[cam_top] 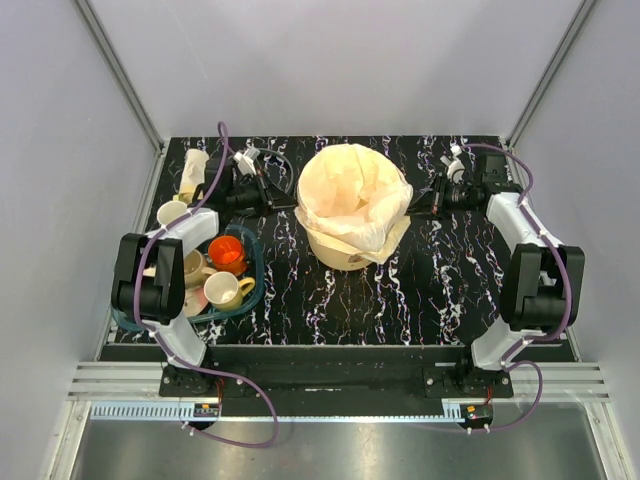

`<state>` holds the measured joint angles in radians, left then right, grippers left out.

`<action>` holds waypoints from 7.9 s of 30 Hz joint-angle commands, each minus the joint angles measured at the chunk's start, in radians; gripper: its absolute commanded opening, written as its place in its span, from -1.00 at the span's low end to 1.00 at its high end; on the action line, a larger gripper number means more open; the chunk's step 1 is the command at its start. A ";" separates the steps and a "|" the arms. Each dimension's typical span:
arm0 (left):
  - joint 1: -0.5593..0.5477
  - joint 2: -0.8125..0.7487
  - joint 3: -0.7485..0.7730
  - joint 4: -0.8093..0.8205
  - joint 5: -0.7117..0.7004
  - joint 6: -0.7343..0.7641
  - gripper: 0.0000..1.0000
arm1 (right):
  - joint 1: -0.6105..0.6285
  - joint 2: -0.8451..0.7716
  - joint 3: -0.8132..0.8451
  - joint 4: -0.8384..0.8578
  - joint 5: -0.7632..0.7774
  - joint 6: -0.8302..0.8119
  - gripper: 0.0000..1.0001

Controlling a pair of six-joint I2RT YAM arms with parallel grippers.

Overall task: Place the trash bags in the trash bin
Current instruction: Place the trash bag in the trash bin, then adjust the trash bin at the center of the board.

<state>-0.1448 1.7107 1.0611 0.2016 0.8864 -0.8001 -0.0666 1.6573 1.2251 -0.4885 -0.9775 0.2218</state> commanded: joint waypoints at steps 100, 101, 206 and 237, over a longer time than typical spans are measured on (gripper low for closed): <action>-0.061 0.060 0.298 -0.985 0.115 1.954 -0.86 | 0.123 -0.083 -0.148 -0.082 0.043 -1.127 -1.00; -0.040 0.035 0.303 -0.996 0.135 1.943 -0.58 | 0.113 -0.096 -0.147 -0.103 0.048 -1.127 -0.50; -0.220 -0.181 0.128 -1.105 0.160 1.920 -0.16 | 0.024 0.055 0.175 -0.402 0.031 -1.213 0.47; -0.252 -0.279 0.126 -0.970 0.195 1.920 0.01 | 0.163 -0.041 0.168 -0.371 0.028 -1.343 0.61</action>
<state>-0.3111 1.5867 1.2774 -0.7494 1.0058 1.0634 0.0963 1.5810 1.3109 -0.8852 -0.9394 -0.9966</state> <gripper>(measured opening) 0.510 0.789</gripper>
